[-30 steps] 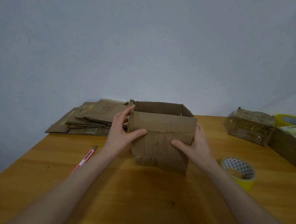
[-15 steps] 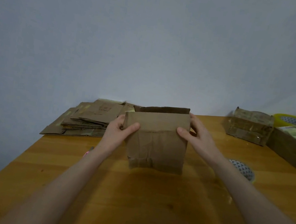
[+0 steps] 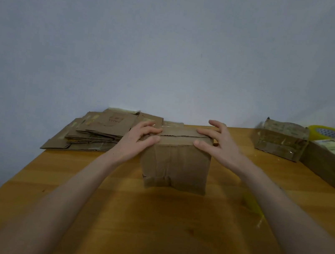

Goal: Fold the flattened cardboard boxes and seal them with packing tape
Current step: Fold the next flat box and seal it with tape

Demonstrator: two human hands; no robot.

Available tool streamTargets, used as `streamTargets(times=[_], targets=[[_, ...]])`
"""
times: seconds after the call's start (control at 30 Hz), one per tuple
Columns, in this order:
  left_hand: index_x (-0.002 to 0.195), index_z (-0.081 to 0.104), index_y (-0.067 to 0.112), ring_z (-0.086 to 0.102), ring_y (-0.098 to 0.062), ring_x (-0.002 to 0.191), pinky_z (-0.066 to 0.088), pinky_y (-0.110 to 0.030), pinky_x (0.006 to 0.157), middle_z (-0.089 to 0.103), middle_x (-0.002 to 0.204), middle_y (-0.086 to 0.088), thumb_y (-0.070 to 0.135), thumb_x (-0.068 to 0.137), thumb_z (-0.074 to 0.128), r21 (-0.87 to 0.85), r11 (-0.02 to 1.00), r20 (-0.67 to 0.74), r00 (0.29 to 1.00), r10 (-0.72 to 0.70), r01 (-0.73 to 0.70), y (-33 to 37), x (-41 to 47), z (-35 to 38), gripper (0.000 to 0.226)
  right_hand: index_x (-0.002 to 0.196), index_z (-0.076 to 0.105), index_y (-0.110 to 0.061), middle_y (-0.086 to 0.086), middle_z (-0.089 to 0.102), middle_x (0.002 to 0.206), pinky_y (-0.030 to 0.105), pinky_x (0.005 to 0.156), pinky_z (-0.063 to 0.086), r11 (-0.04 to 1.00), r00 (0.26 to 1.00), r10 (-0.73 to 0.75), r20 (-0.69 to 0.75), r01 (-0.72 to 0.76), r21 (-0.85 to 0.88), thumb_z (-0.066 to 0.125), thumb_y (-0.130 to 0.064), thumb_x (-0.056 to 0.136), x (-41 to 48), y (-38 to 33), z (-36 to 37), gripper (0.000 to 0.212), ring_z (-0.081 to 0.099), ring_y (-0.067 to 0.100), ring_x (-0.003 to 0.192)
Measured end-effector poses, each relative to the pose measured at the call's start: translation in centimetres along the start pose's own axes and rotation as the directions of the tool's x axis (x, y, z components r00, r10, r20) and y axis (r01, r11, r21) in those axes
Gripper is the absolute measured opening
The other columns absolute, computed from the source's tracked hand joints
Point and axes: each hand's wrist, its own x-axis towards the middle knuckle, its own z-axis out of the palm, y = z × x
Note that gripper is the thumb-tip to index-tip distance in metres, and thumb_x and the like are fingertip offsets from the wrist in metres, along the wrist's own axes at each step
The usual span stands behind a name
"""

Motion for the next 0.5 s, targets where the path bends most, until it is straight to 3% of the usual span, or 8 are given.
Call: streamTargets(times=[0.1, 0.23, 0.37, 0.5], targets=[[0.129, 0.05, 0.04, 0.033, -0.006, 0.128, 0.034, -0.029, 0.099, 0.032, 0.141, 0.016, 0.072, 0.064, 0.057, -0.105, 0.992, 0.105, 0.993, -0.054, 0.065, 0.2, -0.4, -0.1, 0.074, 0.135, 0.047, -0.035, -0.006, 0.029, 0.149, 0.041, 0.108, 0.035, 0.998, 0.999, 0.015, 0.05, -0.012, -0.062, 0.063, -0.066, 0.067, -0.1, 0.0, 0.0, 0.077, 0.029, 0.017, 0.136], [0.122, 0.054, 0.039, 0.042, -0.011, 0.121, 0.04, -0.031, 0.097, 0.041, 0.132, 0.01, 0.061, 0.07, 0.069, -0.091, 0.992, 0.058, 0.995, -0.085, 0.09, 0.4, -0.6, 0.0, 0.059, 0.133, 0.049, -0.031, -0.009, 0.046, 0.129, 0.023, 0.085, 0.042, 0.999, 0.999, -0.005, 0.034, 0.003, 0.043, 0.075, -0.047, 0.073, -0.5, 0.2, 0.5, 0.068, 0.046, 0.013, 0.114], [0.114, 0.06, 0.039, 0.042, -0.008, 0.117, 0.037, -0.03, 0.094, 0.045, 0.127, 0.014, 0.052, 0.076, 0.068, -0.046, 0.997, 0.023, 0.998, -0.057, 0.058, 1.2, -1.5, -1.0, 0.042, 0.124, 0.055, -0.042, -0.008, 0.05, 0.132, 0.034, 0.096, 0.042, 0.999, 0.998, -0.022, 0.059, 0.02, 0.034, 0.07, -0.06, 0.062, -1.0, -0.3, 0.1, 0.066, 0.044, 0.013, 0.119], [0.112, 0.053, 0.054, 0.042, -0.008, 0.118, 0.038, -0.028, 0.092, 0.044, 0.131, 0.011, 0.075, 0.062, 0.06, 0.038, 0.999, 0.07, 0.997, -0.026, 0.023, 1.3, -3.1, -1.5, 0.055, 0.125, 0.054, -0.045, -0.002, 0.044, 0.136, 0.033, 0.093, 0.038, 0.997, 0.997, -0.016, 0.077, 0.01, 0.076, 0.067, -0.061, 0.064, -2.5, -0.7, 0.6, 0.064, 0.04, 0.017, 0.123]])
